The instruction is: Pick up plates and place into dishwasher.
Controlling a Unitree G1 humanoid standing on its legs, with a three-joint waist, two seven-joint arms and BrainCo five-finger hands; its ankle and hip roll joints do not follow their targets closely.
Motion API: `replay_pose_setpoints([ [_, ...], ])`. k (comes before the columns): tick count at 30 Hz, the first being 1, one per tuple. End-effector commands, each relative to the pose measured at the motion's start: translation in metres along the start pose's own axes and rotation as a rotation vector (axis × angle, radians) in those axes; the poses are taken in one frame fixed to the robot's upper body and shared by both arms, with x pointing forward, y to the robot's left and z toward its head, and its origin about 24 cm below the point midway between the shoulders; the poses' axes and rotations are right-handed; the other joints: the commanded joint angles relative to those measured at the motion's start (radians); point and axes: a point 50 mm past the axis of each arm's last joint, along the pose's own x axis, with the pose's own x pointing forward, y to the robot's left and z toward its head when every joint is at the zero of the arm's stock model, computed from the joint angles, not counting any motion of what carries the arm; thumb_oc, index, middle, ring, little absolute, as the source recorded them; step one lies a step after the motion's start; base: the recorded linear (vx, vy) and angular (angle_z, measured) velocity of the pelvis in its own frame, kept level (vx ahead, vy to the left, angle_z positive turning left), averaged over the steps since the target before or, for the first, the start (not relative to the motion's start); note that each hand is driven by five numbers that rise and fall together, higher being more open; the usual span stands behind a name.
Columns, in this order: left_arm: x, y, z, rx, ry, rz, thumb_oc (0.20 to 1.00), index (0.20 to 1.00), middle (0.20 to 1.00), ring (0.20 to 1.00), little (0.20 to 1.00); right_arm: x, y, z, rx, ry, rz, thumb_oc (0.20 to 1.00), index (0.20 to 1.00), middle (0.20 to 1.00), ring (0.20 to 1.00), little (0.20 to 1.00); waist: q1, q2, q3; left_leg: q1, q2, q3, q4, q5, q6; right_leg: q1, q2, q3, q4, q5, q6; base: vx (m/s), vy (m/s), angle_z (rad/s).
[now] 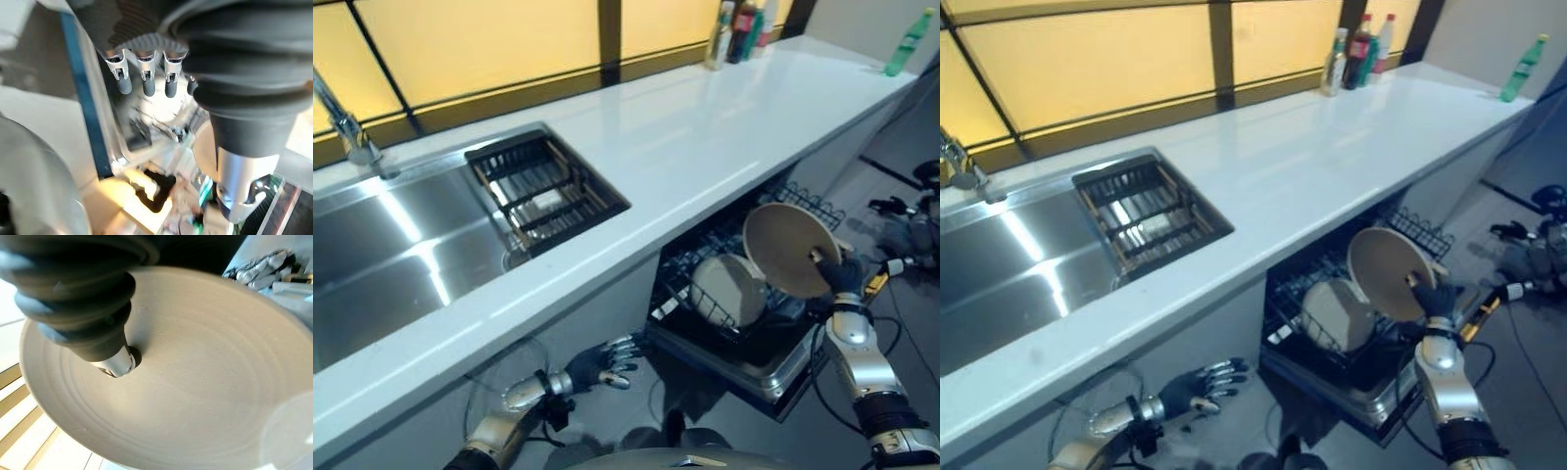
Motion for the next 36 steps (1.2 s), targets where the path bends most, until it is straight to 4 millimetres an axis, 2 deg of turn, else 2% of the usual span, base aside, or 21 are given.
replay_pose_setpoints([
  [1, -0.012, 0.004, 0.006, 0.105, -0.017, 0.025, 1.0, 1.0, 1.0, 1.0, 1.0, 0.028, -0.027, 0.043, 0.039, -0.167, -0.176, 0.2, 0.2, 0.2, 0.2, 0.2, 0.029, 0.001, 0.018, -0.079, -0.002, -0.007, 0.059, -0.041, 0.084, -0.025, -0.06, -0.024, 0.109, -0.043, 0.082, 0.04, -0.078, 0.21],
  [8, -0.019, 0.005, 0.005, 0.086, 0.003, 0.0, 1.0, 1.0, 1.0, 1.0, 1.0, 0.034, -0.042, 0.034, -0.05, -0.136, -0.28, 0.2, 0.2, 0.2, 0.2, 0.2, 0.059, 0.021, 0.03, -0.105, 0.007, -0.041, 0.076, -0.036, 0.073, -0.017, -0.056, -0.05, 0.116, -0.055, 0.077, 0.05, -0.057, 0.09],
  [16, -0.023, 0.009, 0.013, 0.091, 0.001, -0.018, 1.0, 1.0, 1.0, 1.0, 1.0, 0.055, -0.053, 0.028, -0.212, -0.036, -0.327, 0.2, 0.2, 0.2, 0.2, 0.2, 0.098, 0.054, 0.037, -0.14, 0.017, -0.073, 0.103, -0.027, 0.05, -0.002, -0.057, -0.075, 0.108, -0.065, 0.077, 0.04, -0.031, 0.09],
  [20, -0.025, 0.012, 0.023, 0.135, -0.009, -0.046, 1.0, 1.0, 1.0, 1.0, 1.0, 0.064, -0.057, 0.026, -0.256, 0.009, -0.344, 0.2, 0.2, 0.2, 0.2, 0.2, 0.123, 0.067, 0.051, -0.158, 0.014, -0.089, 0.095, -0.01, 0.043, 0.006, -0.057, -0.091, 0.098, -0.071, 0.075, -0.03, -0.029, 0.13],
  [27, -0.022, 0.016, 0.039, 0.146, -0.056, -0.061, 1.0, 1.0, 1.0, 1.0, 1.0, 0.075, -0.065, 0.025, -0.269, 0.095, -0.345, 0.2, 0.2, 0.2, 0.2, 0.2, 0.135, 0.099, 0.077, -0.184, 0.019, -0.101, 0.103, 0.008, 0.031, -0.007, -0.062, -0.104, 0.113, -0.079, 0.066, -0.04, -0.013, 0.09],
  [31, -0.019, 0.013, 0.046, 0.149, -0.094, -0.072, 1.0, 1.0, 1.0, 1.0, 1.0, 0.08, -0.071, 0.031, -0.265, 0.103, -0.372, 0.2, 0.2, 0.2, 0.2, 0.2, 0.14, 0.125, 0.087, -0.195, 0.02, -0.108, 0.11, 0.013, 0.021, -0.004, -0.068, -0.119, 0.117, -0.087, 0.059, -0.02, 0.002, 0.08],
  [36, -0.015, 0.008, 0.051, 0.174, -0.116, -0.075, 1.0, 1.0, 1.0, 1.0, 1.0, 0.09, -0.078, 0.052, -0.305, 0.053, -0.393, 0.2, 0.2, 0.2, 0.2, 0.2, 0.133, 0.158, 0.103, -0.208, 0.014, -0.111, 0.107, 0.024, 0.009, -0.018, -0.081, -0.127, 0.129, -0.093, 0.055, -0.05, 0.046, 0.02],
])
